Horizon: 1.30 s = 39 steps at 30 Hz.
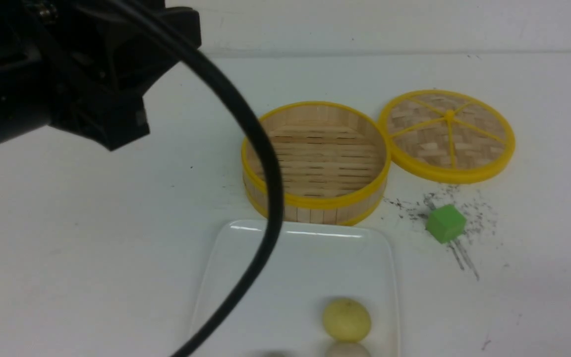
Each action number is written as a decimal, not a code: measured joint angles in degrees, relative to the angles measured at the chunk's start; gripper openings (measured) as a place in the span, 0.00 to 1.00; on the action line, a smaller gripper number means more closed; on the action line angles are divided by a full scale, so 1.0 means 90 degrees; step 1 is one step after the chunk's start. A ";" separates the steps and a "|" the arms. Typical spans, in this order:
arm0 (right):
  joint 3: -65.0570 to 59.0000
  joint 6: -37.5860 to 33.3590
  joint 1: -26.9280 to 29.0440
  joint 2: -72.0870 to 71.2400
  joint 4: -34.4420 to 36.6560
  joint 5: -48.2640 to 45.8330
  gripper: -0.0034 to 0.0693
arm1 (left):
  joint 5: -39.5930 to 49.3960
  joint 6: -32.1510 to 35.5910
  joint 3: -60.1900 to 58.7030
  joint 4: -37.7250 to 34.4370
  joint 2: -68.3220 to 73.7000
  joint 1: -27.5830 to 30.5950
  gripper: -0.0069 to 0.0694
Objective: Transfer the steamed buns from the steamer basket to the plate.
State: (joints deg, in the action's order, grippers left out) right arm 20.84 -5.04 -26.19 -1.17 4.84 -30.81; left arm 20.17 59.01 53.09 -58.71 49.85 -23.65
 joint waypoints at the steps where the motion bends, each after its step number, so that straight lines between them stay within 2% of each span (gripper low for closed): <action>1: 0.0000 0.0000 0.0000 0.0000 0.0000 0.0000 0.03 | 0.0000 0.0000 0.0000 0.0000 0.0000 0.0000 0.47; 28: 0.0000 0.0000 0.0000 0.0000 0.0021 -0.0014 0.05 | 0.0000 0.0000 0.0000 0.0000 0.0000 0.0000 0.47; 33: -0.0012 0.0000 0.0000 0.0000 0.0021 -0.0834 0.05 | 0.0000 0.0000 0.0000 0.0000 0.0000 0.0000 0.47; 39: -0.0201 0.0000 0.0000 0.0000 0.0021 -0.0851 0.05 | 0.0002 0.0000 0.0000 -0.0007 0.0000 0.0000 0.47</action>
State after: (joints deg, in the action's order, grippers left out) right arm 19.03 -5.04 -26.19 -1.17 5.03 -38.47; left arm 20.19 59.01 53.09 -58.77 49.85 -23.65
